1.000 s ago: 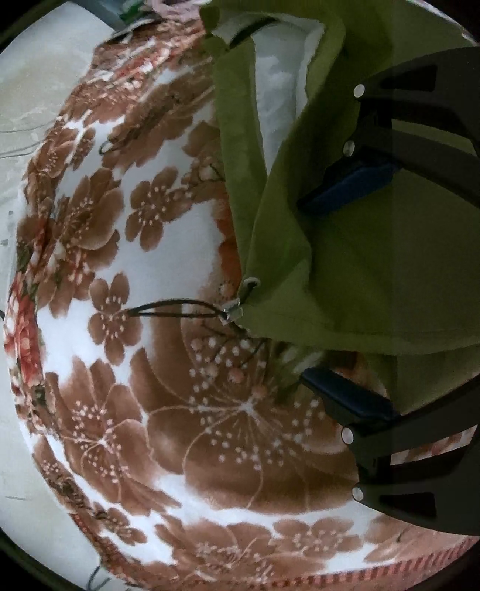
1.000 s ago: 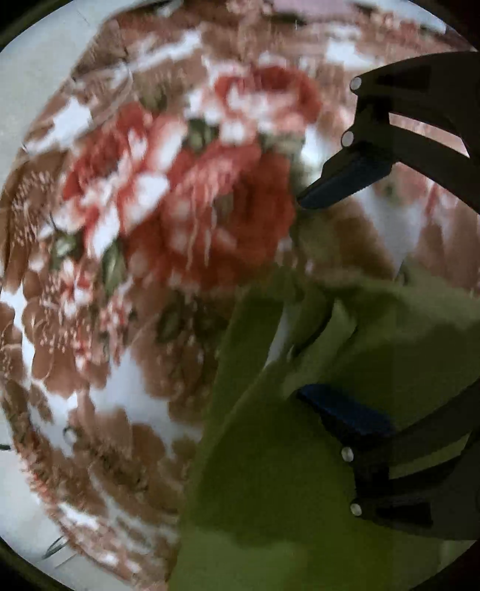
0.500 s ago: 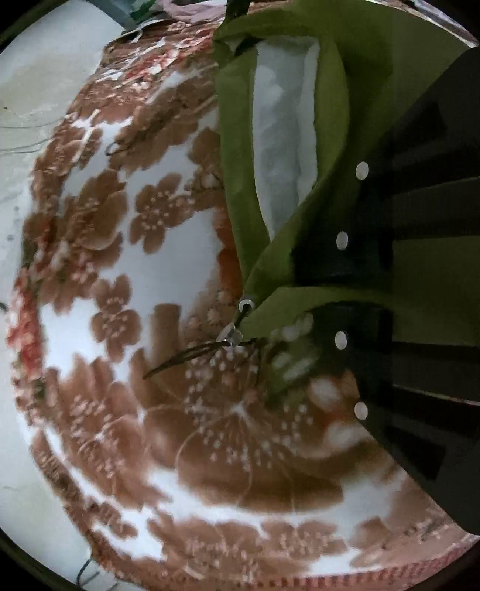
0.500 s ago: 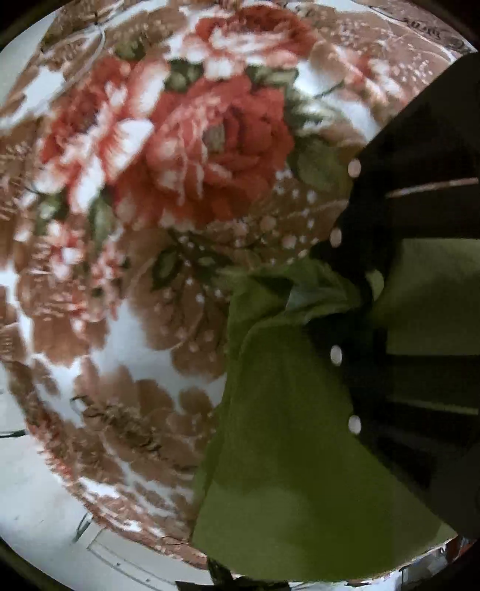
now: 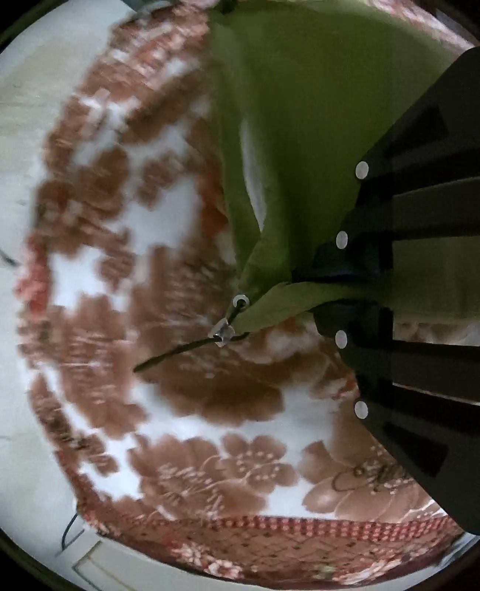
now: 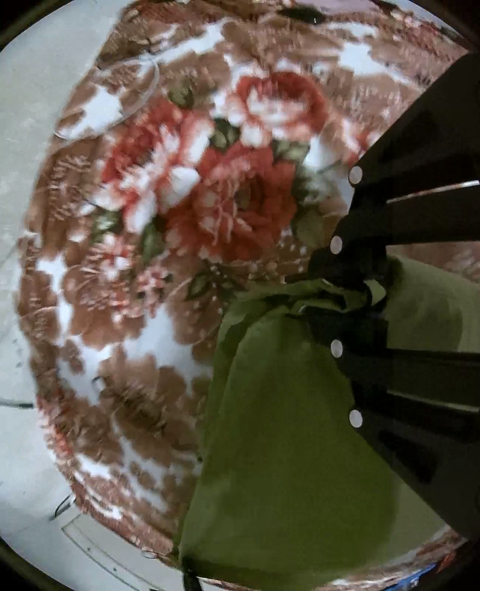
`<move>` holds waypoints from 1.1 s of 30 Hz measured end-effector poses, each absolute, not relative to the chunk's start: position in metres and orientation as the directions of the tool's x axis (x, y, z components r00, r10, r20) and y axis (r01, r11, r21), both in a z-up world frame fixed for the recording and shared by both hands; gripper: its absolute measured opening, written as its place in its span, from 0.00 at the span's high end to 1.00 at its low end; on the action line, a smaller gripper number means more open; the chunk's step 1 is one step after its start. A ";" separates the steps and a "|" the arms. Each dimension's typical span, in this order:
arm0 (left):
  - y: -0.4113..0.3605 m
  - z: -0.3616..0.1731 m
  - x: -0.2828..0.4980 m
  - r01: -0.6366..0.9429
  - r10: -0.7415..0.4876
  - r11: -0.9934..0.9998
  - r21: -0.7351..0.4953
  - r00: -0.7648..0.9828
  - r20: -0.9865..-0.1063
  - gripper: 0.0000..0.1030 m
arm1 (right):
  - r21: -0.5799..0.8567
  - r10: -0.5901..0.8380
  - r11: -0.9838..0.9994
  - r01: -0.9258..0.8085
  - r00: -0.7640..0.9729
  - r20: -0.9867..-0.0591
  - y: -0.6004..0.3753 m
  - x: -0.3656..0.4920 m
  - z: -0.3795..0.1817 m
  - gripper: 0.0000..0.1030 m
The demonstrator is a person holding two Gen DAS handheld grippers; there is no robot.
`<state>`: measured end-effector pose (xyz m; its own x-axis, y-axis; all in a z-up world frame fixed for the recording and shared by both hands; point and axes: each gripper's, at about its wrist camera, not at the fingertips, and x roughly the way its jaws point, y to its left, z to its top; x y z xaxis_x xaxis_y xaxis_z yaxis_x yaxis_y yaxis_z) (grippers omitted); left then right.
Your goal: Fold large clothes
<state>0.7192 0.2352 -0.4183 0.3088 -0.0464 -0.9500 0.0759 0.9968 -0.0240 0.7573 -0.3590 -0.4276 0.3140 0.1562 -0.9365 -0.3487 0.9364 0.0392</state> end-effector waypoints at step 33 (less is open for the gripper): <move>0.082 -0.443 0.629 0.051 0.013 0.998 0.043 0.488 -0.873 0.06 | -0.133 -0.055 0.985 -0.108 0.535 -0.843 -0.223 0.649 -0.437 0.07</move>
<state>0.6289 0.0815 -0.4429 0.4878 0.0127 -0.8728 0.0506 0.9978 0.0428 0.6491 -0.2230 -0.4370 0.5353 -0.0548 -0.8429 -0.1084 0.9852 -0.1329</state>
